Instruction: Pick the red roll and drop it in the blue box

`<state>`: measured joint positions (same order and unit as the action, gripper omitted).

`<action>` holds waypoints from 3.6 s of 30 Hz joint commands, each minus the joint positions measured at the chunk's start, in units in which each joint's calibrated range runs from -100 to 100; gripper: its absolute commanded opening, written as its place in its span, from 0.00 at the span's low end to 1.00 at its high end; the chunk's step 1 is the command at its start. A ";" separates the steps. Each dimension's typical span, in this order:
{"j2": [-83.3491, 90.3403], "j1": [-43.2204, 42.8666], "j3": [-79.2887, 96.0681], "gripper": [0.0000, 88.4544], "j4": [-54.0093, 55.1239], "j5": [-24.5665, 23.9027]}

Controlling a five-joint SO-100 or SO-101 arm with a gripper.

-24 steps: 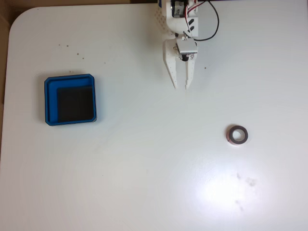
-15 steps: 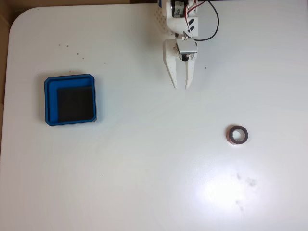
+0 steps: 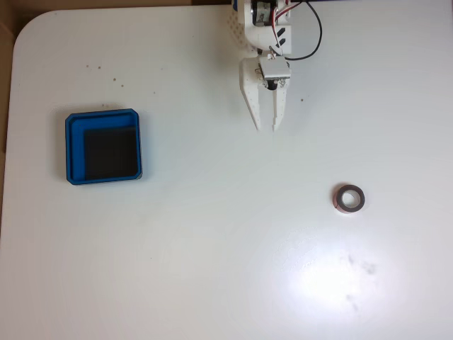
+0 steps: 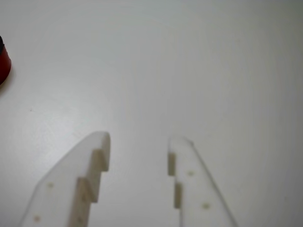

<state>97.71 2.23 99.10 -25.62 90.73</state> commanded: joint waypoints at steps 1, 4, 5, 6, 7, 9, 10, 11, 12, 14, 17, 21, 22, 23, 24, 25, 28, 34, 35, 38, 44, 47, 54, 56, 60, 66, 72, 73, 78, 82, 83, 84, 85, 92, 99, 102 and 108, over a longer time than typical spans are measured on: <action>0.53 -0.71 0.81 0.06 0.62 -0.11; 0.53 -3.94 0.81 0.06 0.62 -0.20; 0.53 -5.30 0.81 0.06 0.62 -0.28; 0.53 -6.67 0.81 0.06 0.62 -0.28; 0.53 -7.94 0.81 0.06 0.62 -0.28; 0.45 -10.38 0.81 0.06 0.62 -0.28; 0.45 -11.75 0.81 0.06 0.62 -0.28; 0.36 -13.02 0.81 0.06 0.62 -0.28; 0.36 -14.29 0.81 0.06 0.62 -0.28; 0.36 -16.34 0.81 0.06 0.62 -0.28; 0.36 -18.89 0.81 0.06 0.62 -0.28; 0.36 -21.43 0.81 0.06 0.62 -0.28; 0.36 -21.62 0.81 0.06 0.62 -0.20; 0.36 -21.62 0.81 0.06 0.62 -0.11; 0.36 -21.52 0.81 0.06 0.62 -0.11; 0.36 -21.43 0.81 0.06 0.62 -0.11; 0.11 -21.43 0.72 0.06 0.62 -0.28; -3.82 -21.62 -2.16 0.06 0.62 -0.37; -6.24 -21.62 -3.15 0.06 0.62 -0.37; -13.93 -21.72 -7.55 0.06 0.62 -0.37; -24.55 -21.72 -18.42 0.06 0.62 -0.37; -30.32 -21.72 -24.80 0.06 0.62 -0.37; -45.71 -21.72 -40.70 0.06 0.62 -0.37; -50.47 -21.72 -45.46 0.06 0.53 -0.37; -59.59 -21.72 -54.81 0.06 0.53 -0.37; -72.71 -21.82 -67.39 0.06 0.45 -0.28; -84.67 -23.18 -78.17 0.06 0.45 -0.28; -86.34 -23.87 -79.79 0.06 0.45 -0.28; -92.86 -25.43 -85.36 0.06 -0.70 -0.28; -95.96 -26.12 -88.95 0.06 -4.99 -0.28; -96.63 -26.21 -89.85 0.06 -6.15 -0.28; -97.21 -26.21 -90.66 0.07 -7.14 -0.28; -97.80 -26.21 -91.29 0.07 -8.05 -0.28; -100.97 -27.58 -92.45 0.07 -9.12 -0.28; -102.23 -29.14 -92.54 0.07 -9.12 -0.37; -102.23 -29.14 -92.54 0.07 -9.12 -0.37; -102.73 -29.05 -92.63 0.15 -9.12 0.07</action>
<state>-4.91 -26.47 10.85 -34.56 90.73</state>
